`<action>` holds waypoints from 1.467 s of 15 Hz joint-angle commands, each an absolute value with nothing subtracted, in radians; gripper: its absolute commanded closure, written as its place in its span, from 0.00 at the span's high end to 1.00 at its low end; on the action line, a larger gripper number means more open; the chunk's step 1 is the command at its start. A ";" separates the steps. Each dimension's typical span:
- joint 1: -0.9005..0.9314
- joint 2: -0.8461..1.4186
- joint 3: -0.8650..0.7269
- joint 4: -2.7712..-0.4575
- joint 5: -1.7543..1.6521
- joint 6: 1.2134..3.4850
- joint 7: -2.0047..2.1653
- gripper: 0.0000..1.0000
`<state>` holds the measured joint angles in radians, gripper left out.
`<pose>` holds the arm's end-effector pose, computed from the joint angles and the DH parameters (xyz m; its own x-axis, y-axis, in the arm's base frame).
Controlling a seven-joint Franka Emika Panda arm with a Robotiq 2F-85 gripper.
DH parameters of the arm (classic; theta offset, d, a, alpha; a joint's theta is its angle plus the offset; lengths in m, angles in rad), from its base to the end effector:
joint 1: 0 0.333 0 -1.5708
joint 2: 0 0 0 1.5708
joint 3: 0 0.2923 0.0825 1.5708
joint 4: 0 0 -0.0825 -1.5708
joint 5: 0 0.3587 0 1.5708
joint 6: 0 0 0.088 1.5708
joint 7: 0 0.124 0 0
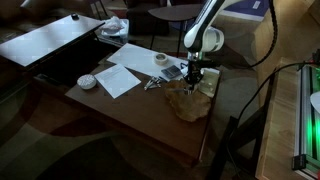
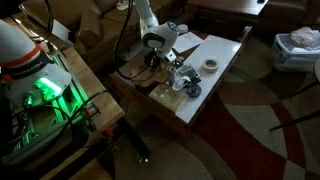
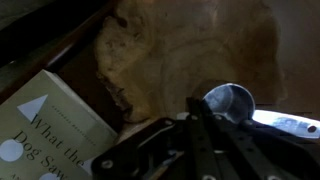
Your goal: Pick up the metallic measuring spoon and put it in the wooden bowl
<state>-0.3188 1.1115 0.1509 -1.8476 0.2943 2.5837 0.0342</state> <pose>0.4813 -0.0668 -0.0911 0.8018 -0.4395 -0.4050 -0.5380 -0.8259 -0.1687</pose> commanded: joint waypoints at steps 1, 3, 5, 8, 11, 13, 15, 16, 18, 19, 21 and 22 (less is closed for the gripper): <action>-0.298 1.077 0.142 -1.889 0.316 2.567 0.012 0.01; -0.272 1.075 0.126 -1.898 0.309 2.590 0.027 0.01; -0.235 1.077 0.098 -1.898 0.303 2.608 0.057 0.01; -0.166 1.104 0.055 -1.879 0.319 2.658 0.158 0.01; -0.105 1.126 0.021 -1.863 0.313 2.649 0.256 0.01; -0.063 1.148 -0.002 -1.843 0.308 2.627 0.317 0.01; -0.039 1.166 -0.012 -1.820 0.306 2.590 0.358 0.29; -0.035 1.169 -0.012 -1.816 0.307 2.579 0.368 0.29; -0.042 1.166 -0.006 -1.808 0.314 2.559 0.375 0.43; -0.056 1.154 0.003 -1.812 0.322 2.557 0.368 0.50; -0.127 1.100 0.045 -1.847 0.354 2.562 0.313 0.65; -0.199 1.054 0.092 -1.886 0.385 2.573 0.242 0.74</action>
